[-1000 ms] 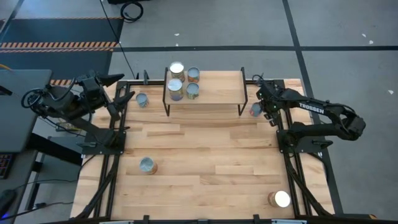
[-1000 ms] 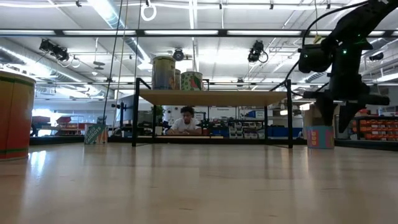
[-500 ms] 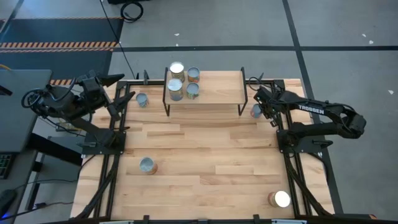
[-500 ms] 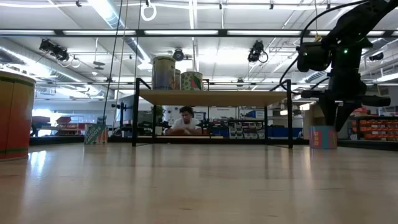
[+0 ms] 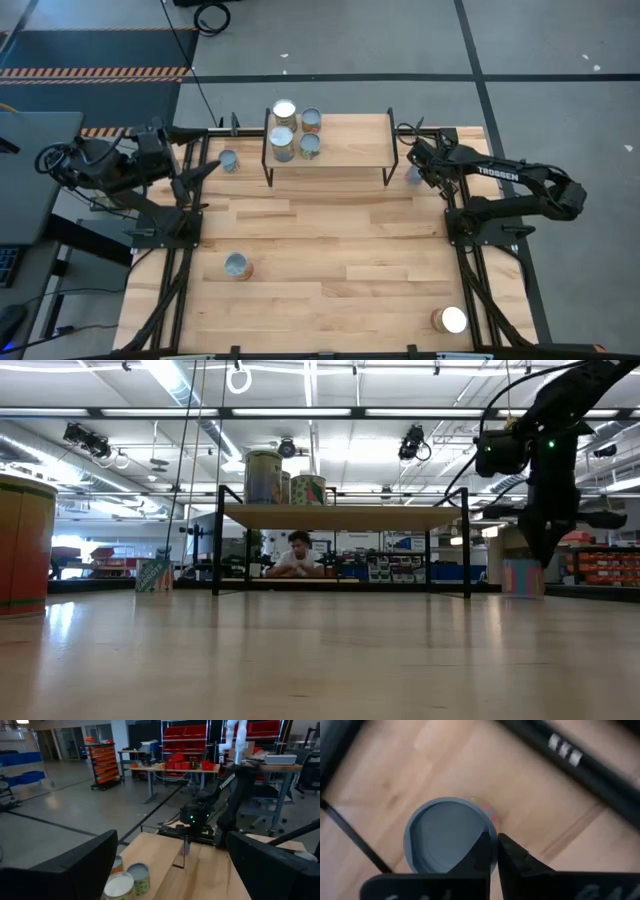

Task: Pick and place cans onto a shelf
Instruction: Put the mix veggies can on top of the shelf

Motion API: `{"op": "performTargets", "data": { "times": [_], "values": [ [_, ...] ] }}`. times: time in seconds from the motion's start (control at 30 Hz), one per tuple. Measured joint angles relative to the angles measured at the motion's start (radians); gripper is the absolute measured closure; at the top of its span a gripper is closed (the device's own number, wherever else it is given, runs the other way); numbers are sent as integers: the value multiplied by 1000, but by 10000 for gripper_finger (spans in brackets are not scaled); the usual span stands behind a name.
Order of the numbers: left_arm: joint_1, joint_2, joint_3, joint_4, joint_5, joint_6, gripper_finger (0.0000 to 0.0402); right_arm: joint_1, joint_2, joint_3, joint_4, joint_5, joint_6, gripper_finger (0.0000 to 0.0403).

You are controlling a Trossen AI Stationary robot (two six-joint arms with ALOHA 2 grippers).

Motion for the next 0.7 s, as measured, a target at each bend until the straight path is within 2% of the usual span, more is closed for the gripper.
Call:
{"op": "performTargets", "data": {
  "times": [0.13, 0.3, 0.43, 0.57, 0.7],
  "values": [
    [0, 0, 0, 2, 0, -2, 21, -34, -16, 111, -65, 93, -95, 388],
    [0, 0, 0, 2, 0, -2, 21, -87, -7, 297, -80, 155, -358, 388],
    [0, 0, 0, 2, 0, -2, 21, -97, 30, 497, -75, 189, -569, 388],
    [0, 0, 0, 4, 0, 8, 21, -78, 141, 714, -80, 175, -741, 388],
    [0, 0, 0, 10, 0, 14, 21, -35, 314, 945, -126, 77, -846, 388]
  ]
}}
